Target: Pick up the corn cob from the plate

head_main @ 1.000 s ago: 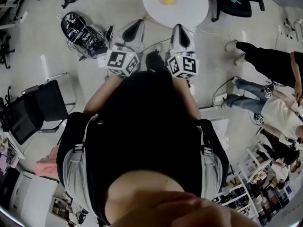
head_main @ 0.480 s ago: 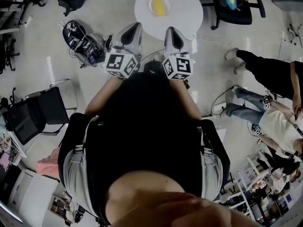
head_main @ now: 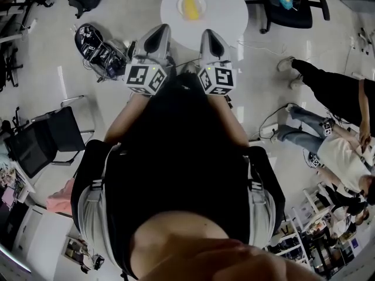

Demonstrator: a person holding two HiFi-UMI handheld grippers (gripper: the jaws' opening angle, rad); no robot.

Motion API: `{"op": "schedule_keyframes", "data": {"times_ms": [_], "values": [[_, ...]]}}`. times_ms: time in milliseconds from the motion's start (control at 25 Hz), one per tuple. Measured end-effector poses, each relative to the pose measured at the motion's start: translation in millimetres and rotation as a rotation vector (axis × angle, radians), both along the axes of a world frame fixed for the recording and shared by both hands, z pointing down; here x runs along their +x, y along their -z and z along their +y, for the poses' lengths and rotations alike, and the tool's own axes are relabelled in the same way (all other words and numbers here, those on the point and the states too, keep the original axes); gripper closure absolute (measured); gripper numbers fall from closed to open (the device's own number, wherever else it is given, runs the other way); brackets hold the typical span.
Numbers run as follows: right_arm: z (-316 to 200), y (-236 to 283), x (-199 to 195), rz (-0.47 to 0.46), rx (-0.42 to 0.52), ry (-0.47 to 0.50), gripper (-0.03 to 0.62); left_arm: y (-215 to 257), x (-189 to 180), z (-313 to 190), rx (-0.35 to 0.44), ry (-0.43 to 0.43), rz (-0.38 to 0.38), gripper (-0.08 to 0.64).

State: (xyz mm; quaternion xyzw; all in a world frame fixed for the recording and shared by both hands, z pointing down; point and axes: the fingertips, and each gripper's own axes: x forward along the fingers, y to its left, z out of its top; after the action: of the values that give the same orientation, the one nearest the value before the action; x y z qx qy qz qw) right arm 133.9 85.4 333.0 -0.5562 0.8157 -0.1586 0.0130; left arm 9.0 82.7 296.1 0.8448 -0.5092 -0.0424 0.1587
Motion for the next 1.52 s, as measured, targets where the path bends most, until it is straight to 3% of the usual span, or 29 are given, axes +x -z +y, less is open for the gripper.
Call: {"op": "schedule_keyframes", "data": {"times_ms": [240, 840, 1320, 1520], "values": [[-28, -14, -4, 0.004, -0.013, -0.003, 0.584, -11, 3, -35, 0.008, -0.021, -0.023, 0.555], [-107, -58, -33, 0.03, -0.124, -0.046, 0.583, -57, -14, -126, -0.107, -0.092, -0.006, 0.555], [-137, -114, -41, 0.055, -0.233, -0.047, 0.582, -109, -10, -160, -0.175, -0.095, 0.013, 0.555], [-143, -140, -44, 0.062, -0.28, -0.041, 0.553, -135, -11, -166, -0.224, -0.1, 0.005, 0.555]]}}
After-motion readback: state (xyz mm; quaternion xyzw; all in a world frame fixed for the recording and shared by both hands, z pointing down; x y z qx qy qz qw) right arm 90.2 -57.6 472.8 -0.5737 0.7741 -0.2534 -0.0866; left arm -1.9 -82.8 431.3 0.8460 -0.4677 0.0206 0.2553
